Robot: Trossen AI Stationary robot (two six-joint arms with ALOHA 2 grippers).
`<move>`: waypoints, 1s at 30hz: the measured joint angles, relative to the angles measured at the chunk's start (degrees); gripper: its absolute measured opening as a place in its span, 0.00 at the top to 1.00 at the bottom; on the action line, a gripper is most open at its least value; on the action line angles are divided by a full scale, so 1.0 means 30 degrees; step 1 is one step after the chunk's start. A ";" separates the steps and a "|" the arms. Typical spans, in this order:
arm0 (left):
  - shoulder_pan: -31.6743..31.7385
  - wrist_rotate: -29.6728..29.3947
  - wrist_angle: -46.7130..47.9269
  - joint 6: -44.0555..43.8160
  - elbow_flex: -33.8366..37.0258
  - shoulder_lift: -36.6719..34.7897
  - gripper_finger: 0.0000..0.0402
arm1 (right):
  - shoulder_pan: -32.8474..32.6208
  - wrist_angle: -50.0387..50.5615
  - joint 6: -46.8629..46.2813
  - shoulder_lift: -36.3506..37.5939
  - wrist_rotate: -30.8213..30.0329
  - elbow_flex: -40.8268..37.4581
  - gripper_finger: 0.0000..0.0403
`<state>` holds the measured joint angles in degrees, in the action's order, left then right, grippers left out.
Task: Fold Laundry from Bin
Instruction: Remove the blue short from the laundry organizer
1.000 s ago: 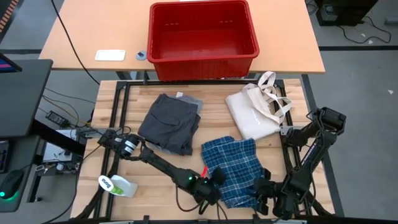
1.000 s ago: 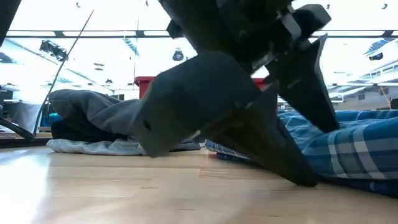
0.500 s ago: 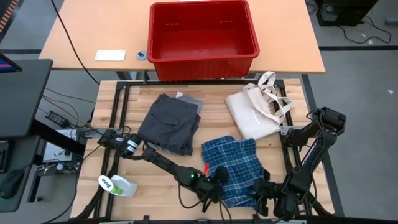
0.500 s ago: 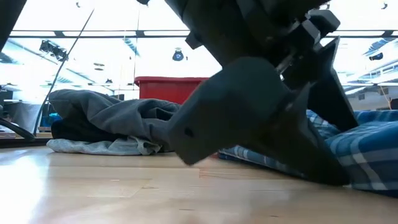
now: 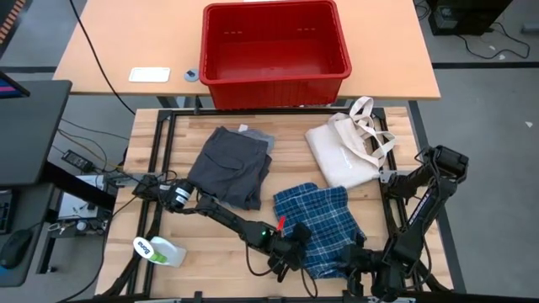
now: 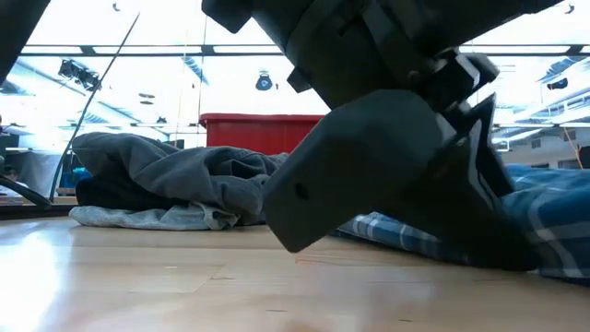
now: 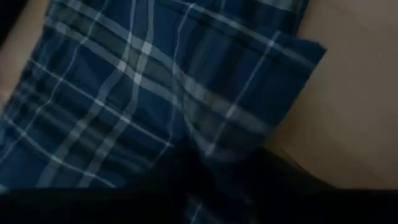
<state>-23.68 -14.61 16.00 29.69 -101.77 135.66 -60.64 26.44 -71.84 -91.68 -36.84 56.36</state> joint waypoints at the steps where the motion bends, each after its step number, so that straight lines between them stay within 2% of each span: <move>1: -0.0007 0.0012 0.0069 -0.0407 0.0011 0.0015 0.70 | 0.0000 0.0024 0.0167 0.0000 -0.0012 0.0322 0.70; 3: 0.0001 -0.0077 0.0155 -0.1198 0.0019 0.0044 0.88 | 0.0000 0.0183 0.0777 0.0000 -0.0130 0.0999 0.70; 5: 0.0015 -0.0363 0.0126 -0.1649 0.0033 0.0044 0.96 | 0.0000 0.0186 0.1824 -0.0034 -0.0292 0.1599 0.71; 10: -0.0075 -0.1717 0.0522 -0.1846 0.0047 -0.0280 0.98 | 0.0159 0.0168 0.4160 -0.1079 -0.0215 0.2567 0.73; 15: -0.0051 -0.1953 0.0870 -0.2513 -0.0011 -0.1762 0.99 | 0.0272 0.0383 0.4290 -0.2399 0.0741 0.3187 0.75; 22: 0.0266 -0.2042 0.2002 -0.4267 -0.0077 -0.2925 1.00 | 0.0000 0.1249 0.5055 -0.4628 0.0536 0.5328 0.77; 27: 0.0401 -0.2098 0.2442 -0.4983 -0.0077 -0.2943 1.00 | 0.0127 -0.0072 0.4742 -0.6527 0.1845 0.5907 0.78; 30: 0.0369 -0.2009 0.2521 -0.5033 -0.0077 -0.2951 1.00 | 0.0408 0.0154 0.3937 -0.7337 0.3760 0.5887 0.78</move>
<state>-22.57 -20.64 23.56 14.60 -102.00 126.80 -59.42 26.90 -60.03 -113.69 -25.56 74.02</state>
